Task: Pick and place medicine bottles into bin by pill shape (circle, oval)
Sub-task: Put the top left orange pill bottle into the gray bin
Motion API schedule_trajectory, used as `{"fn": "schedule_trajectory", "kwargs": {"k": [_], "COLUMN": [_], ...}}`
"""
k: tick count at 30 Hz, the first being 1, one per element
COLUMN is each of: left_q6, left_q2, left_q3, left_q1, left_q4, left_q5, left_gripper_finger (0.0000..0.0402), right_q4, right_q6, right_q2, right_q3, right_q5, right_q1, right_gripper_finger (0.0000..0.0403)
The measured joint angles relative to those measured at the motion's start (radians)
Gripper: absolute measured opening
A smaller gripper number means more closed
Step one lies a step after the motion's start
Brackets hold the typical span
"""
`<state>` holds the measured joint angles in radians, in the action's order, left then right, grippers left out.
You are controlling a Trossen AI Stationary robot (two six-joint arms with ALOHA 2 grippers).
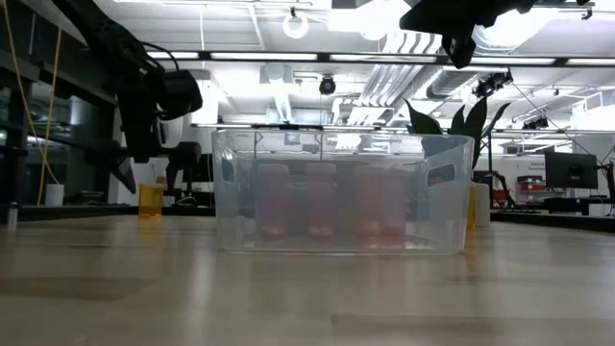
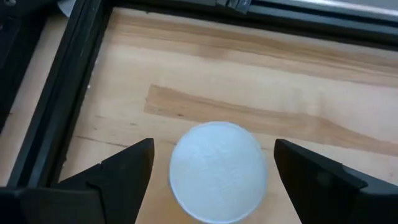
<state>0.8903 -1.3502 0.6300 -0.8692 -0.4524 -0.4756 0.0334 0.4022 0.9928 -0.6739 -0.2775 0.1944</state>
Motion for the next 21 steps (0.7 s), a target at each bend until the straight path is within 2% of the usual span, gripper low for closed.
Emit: {"fn": "schedule_trajectory", "kwargs": {"k": [6, 16, 21], "left_q6": [0.019, 0.041, -0.003], "left_q2": [0.000, 0.000, 0.029], "left_q3": [0.000, 0.000, 0.000], "left_q1": [0.000, 0.000, 0.003], "left_q4": [-0.004, -0.022, -0.007], "left_q5": [0.019, 0.019, 0.047], "left_gripper_finger": [0.0304, 0.0204, 0.0184], "right_q4": [0.000, 0.000, 0.000], "right_q6": [-0.002, -0.002, 0.000], "right_q2": [0.000, 0.000, 0.000], "right_q3": [0.000, 0.000, 0.000], "right_q5": [0.000, 0.000, 0.000], "right_q1": [0.000, 0.000, 0.000], "right_gripper_finger": [0.0000, 0.0000, 0.0000]}}
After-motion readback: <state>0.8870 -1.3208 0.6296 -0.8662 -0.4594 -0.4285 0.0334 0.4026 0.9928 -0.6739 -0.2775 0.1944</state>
